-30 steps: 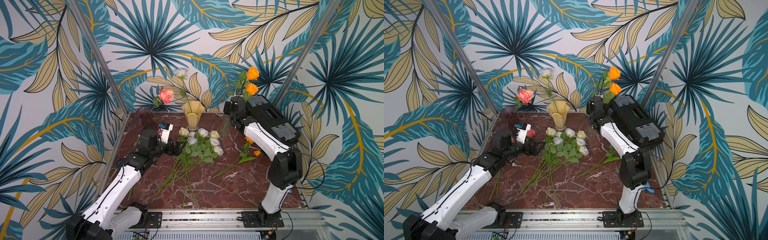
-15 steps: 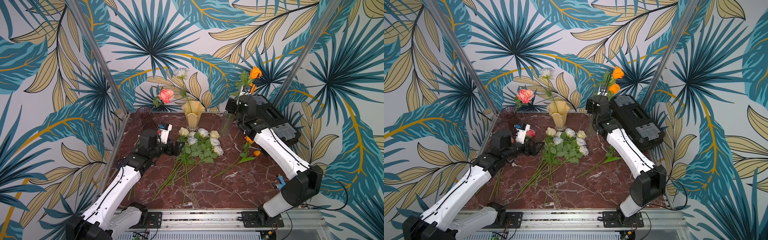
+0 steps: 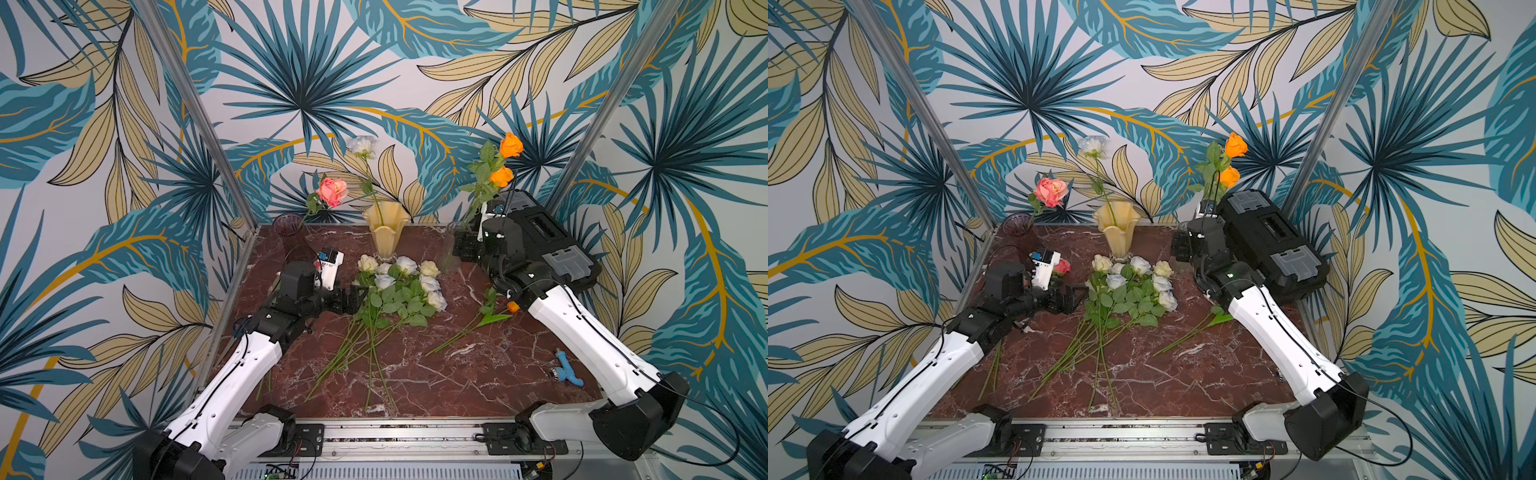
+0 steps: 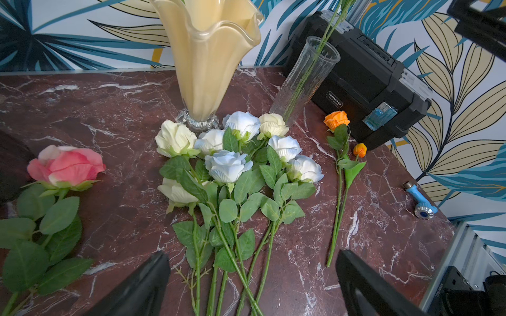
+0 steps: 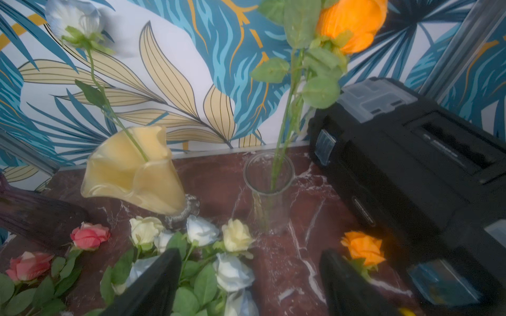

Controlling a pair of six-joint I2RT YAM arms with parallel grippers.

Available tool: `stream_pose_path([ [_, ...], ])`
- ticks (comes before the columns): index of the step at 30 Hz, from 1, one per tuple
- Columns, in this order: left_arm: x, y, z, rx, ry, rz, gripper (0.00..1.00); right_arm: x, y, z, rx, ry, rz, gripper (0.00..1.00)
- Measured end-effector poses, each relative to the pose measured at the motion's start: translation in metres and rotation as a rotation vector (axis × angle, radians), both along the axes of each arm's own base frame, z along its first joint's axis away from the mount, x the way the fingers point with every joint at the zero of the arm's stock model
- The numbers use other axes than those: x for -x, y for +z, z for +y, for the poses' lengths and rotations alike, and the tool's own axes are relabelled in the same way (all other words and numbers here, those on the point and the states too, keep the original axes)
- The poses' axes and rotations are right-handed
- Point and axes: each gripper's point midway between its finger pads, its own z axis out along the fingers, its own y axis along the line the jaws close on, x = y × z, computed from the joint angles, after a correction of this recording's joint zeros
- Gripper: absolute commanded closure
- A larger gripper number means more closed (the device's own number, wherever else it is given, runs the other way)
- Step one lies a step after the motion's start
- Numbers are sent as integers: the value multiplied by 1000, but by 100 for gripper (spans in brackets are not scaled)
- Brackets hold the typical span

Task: Arrange the flowers in different vases according to their variety
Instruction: Insert the flower into the vase, then pick up the flower at the center of the board.

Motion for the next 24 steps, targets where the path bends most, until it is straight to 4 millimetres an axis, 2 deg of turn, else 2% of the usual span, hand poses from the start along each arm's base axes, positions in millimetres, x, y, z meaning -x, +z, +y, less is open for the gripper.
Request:
stream_pose_path([
  [6, 1, -2, 1, -10, -2, 1, 0, 34, -28, -10, -30, 1, 101, 16],
  [11, 3, -8, 2, -22, -2, 20, 0, 51, -50, -5, -69, 20, 179, 17],
  [19, 5, -14, 4, -37, 0, 37, 0, 73, -110, 2, -128, 16, 373, 17],
  [24, 5, -16, 4, -38, -1, 44, 0, 77, -149, 9, -167, -24, 517, 18],
])
